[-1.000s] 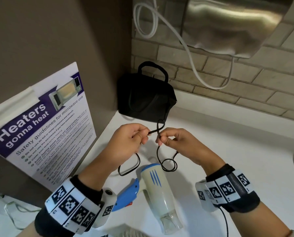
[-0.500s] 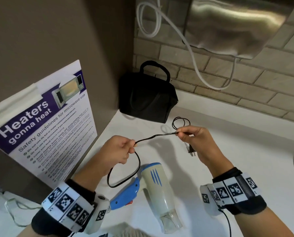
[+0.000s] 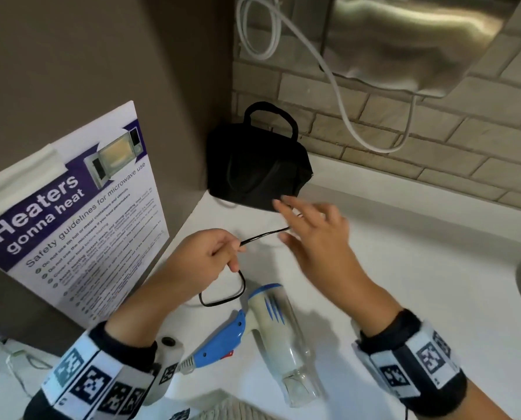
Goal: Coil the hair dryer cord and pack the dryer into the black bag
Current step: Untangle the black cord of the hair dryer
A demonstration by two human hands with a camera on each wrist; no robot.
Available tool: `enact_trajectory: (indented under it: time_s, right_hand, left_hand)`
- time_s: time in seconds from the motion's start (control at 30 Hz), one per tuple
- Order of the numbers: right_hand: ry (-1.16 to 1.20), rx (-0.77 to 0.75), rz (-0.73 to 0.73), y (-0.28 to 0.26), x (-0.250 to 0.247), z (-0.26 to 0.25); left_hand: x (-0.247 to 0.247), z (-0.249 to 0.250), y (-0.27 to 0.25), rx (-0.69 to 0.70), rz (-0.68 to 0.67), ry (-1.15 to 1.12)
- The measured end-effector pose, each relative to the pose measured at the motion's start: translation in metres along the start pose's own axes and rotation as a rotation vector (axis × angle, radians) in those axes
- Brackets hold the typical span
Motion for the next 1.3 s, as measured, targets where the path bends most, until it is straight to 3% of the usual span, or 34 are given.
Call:
enact_trajectory:
  time_s: [0.07,0.13,0.3,0.53,1.1,1.2,1.3]
  right_hand:
    - [0.034,-0.201,0.0,-0.005,-0.002,-0.055]
    - [0.035,-0.253,-0.059,-0.009,0.01,-0.077]
    - [0.084,-0.136,-0.047,0.003,0.031,-0.036]
    - [0.172,-0.035,-0.15,0.003,0.069,0.011]
    - [0.091,0.242,-0.368,-0.006,0.144,0.114]
    - [0.147,0.356,-0.397,-0.011,0.146,0.132]
    - [0.297,0.559,-0.378,-0.015,0.135,0.158]
  left_hand:
    - [0.006,0.011,-0.004,0.054,0.026,0.052]
    - [0.002,0.022,-0.013,0.107,0.074,0.107]
    - [-0.024,0.034,-0.038,0.143,0.191,0.224]
    - [-0.038,0.042,-0.062,0.151,0.146,0.282]
    - [-0.071,0.062,-0.077,0.279,0.088,-0.104]
    - [-0.065,0.045,-0.06,0.197,0.118,-0.199]
    - [-0.049,0.008,-0.03,0.063,0.143,-0.124]
Point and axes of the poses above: each hand's wrist, its own y-axis towards the middle knuckle, its own x-axis out of the palm, z = x × y, the point moved 9 cm from there along y, towards the middle knuckle, and after that the axes turned 1 degree about -y, right-handed, at the moved point
